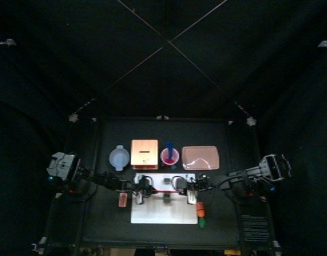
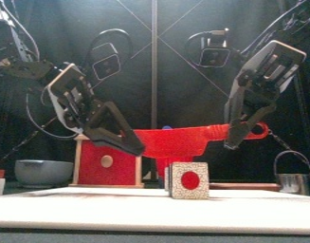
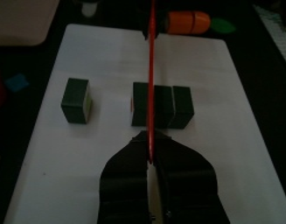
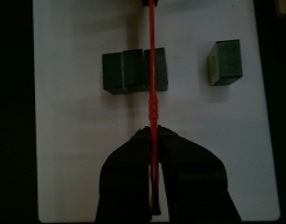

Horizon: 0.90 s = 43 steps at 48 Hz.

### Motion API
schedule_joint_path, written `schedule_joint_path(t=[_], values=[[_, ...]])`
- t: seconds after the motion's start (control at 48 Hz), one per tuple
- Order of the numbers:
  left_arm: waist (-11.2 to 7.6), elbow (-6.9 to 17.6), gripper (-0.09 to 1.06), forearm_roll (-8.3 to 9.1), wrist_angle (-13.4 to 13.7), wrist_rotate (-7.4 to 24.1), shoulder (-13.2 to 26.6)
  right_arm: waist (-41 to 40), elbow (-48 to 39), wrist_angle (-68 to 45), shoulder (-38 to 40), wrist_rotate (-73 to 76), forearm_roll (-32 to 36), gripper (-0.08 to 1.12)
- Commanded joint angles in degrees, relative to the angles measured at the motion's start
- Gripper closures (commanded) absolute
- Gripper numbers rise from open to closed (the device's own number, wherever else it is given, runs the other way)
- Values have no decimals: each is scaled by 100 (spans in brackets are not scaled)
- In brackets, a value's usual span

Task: Cut the sushi into 4 pieces with the knife
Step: Cut the sushi into 4 pieces

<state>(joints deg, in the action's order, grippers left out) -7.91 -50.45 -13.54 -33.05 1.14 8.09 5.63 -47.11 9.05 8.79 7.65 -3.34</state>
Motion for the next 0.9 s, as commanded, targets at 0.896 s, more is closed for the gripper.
schedule_joint_path(t=[0.896], values=[[-53,422,67,-18,193,9,-26,62,97,-158,-35,-26,-325,97]])
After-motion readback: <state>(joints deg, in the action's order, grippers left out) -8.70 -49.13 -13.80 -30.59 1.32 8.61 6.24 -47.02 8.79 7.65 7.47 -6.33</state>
